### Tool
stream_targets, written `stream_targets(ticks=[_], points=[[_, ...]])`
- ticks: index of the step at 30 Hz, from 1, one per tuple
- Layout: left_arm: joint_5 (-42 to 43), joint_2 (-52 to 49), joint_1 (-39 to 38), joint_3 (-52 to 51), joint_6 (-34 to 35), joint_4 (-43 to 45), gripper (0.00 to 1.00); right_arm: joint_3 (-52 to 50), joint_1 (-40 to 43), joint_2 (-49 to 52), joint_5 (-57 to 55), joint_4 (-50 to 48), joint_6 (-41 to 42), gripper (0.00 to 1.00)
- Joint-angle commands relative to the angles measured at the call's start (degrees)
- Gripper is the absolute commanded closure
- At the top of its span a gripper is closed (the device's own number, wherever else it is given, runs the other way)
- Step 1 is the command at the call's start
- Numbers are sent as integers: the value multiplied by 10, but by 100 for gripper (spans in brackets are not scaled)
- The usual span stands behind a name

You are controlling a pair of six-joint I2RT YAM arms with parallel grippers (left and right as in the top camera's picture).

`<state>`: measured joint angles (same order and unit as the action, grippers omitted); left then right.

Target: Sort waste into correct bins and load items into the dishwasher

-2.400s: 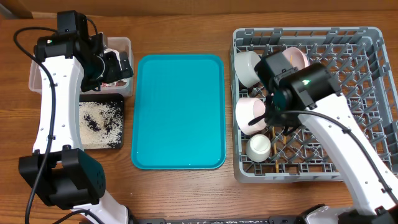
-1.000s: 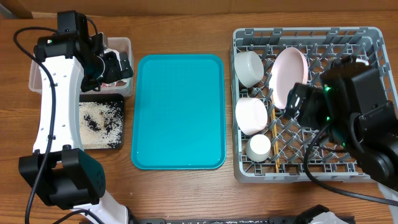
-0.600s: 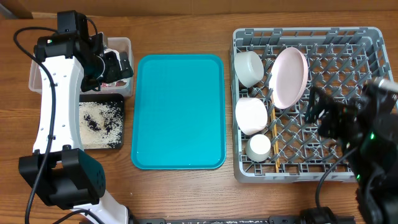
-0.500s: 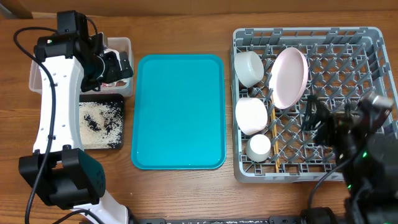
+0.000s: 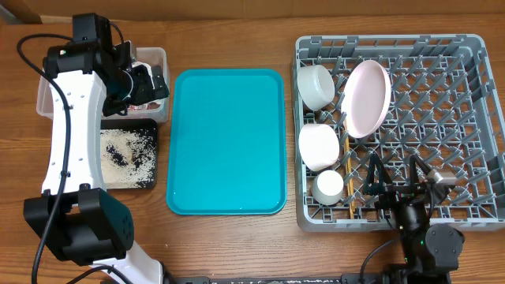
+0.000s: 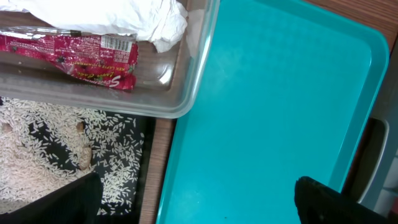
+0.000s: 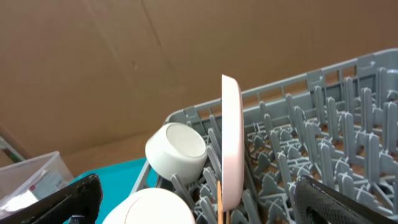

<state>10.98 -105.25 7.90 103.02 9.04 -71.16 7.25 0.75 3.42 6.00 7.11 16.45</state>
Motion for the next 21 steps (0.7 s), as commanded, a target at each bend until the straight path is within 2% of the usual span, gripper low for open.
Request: stream_targets(ticks=[1,11,21], points=[[5,0,0,12,2,0,0,-25,3,-33,-9,-21,-2,0],[5,0,0,12,2,0,0,-68,3,-33,-25,-27,-2,0],[5,0,-1,12,2,0,0,-68,3,-33,-28,-26,-2,0]])
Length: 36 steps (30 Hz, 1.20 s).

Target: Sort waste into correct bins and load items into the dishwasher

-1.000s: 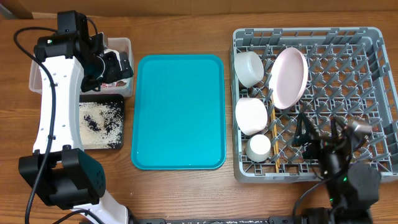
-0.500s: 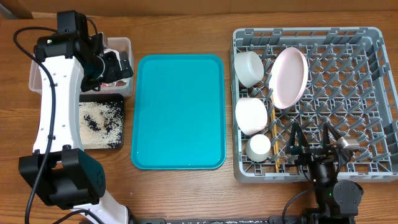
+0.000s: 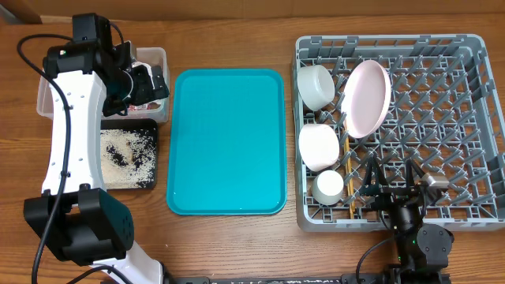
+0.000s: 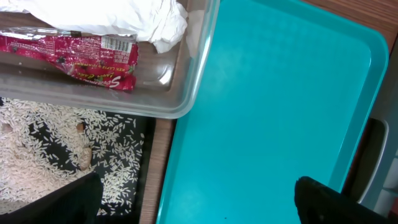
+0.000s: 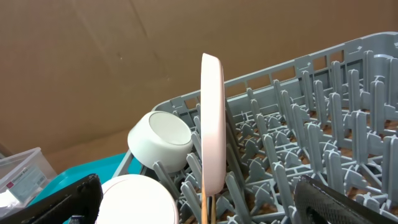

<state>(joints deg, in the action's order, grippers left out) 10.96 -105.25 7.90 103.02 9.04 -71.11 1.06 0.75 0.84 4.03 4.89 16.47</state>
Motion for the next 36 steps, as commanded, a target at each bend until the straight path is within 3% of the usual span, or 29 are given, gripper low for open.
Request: stream_targets(ticks=[1,16,19,24,27,36], points=[[5,0,-1,12,2,0,0,-6,3,-7,-8,-4,-2,0],[4,0,-1,12,1,0,0,-6,3,-7,-8,-4,-2,0],[-35,1,3,12,0,-7,0,-6,3,-7,-8,-4,-2,0],[6,41,-10,-9,-38,125,0,-6,3,-7,-8,-4,-2,0],[26,113,-29,-86,-59,246,0,-6,3,-7,-8,-4,-2,0],[20,521,-34,-636,-78,628,0,-6,3,-7,-8,-4,-2,0]])
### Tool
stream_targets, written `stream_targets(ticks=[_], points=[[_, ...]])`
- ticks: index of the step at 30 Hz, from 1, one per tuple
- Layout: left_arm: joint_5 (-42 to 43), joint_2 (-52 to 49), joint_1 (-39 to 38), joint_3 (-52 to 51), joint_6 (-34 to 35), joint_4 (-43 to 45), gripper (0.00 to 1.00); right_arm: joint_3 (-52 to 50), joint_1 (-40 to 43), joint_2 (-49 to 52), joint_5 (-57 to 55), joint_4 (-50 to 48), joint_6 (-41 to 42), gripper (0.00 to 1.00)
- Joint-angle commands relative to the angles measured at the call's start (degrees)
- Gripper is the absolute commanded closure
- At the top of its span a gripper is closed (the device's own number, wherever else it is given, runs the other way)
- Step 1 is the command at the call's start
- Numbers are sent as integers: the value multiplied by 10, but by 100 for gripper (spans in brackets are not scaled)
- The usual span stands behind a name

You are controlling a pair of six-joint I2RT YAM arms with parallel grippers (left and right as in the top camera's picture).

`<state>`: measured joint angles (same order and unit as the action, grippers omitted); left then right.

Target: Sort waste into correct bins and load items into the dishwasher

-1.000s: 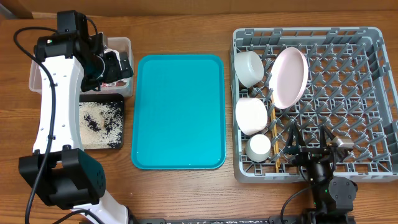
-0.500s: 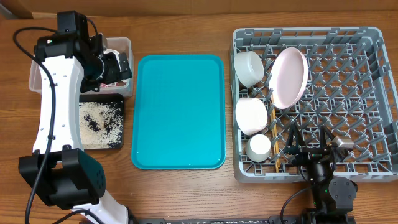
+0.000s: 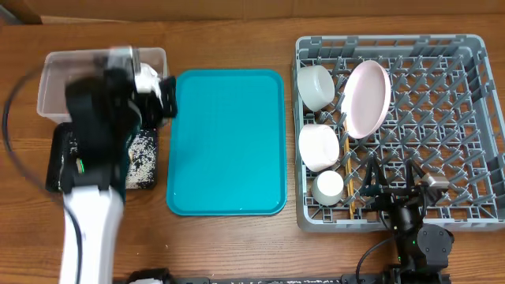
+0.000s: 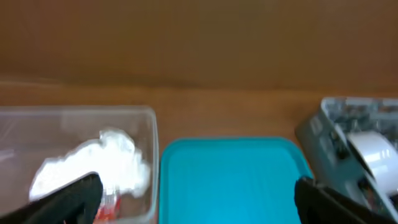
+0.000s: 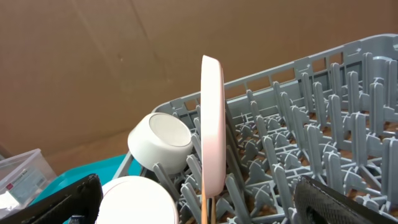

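Note:
In the overhead view my left arm is smeared by motion, and its gripper [image 3: 160,96] hangs between the clear waste bin [image 3: 47,75] and the teal tray [image 3: 226,140]. It is open [image 4: 199,208] and holds nothing. White crumpled paper [image 4: 93,165] and a red wrapper lie in the bin. The grey dish rack [image 3: 442,95] holds a pink plate [image 3: 368,99], a white cup [image 3: 316,85], a white bowl [image 3: 319,147], a small cup [image 3: 327,186] and chopsticks [image 3: 345,158]. At the rack's front edge my right gripper [image 3: 394,177] is open and empty, facing the plate [image 5: 212,130].
A black tray with scattered rice [image 3: 142,154] lies in front of the clear bin, partly under my left arm. Wooden table [image 3: 229,244] surrounds everything. A brown cardboard wall [image 5: 124,56] stands behind the rack.
My left arm has shifted and blurs in the overhead view. Its wrist camera looked down on the bin corner and tray; now it looks level across bin, tray and rack. The right gripper is unmoved.
My left gripper stood open over the clear bin's right edge at both earlier moments, while the right gripper's view of the rack shifted slightly between them. Now the left arm has swung to a new pose, both grippers still open and empty.

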<state>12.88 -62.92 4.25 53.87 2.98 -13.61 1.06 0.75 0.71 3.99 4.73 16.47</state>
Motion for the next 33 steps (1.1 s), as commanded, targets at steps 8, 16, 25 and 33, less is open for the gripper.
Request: stream_targets(ticks=[8,16,25,33], points=[[1,388,2,-497,-6,287,0,-6,3,-5,-7,-2,-2,0],[-6,528,-16,-536,-37,183,0,-6,3,-5,-7,-2,-2,0],[-43,629,-48,-536,-30,100,0,-6,3,-5,-7,-2,-2,0],[-41,627,-48,-536,-28,100,0,-6,3,-5,-7,-2,-2,0]])
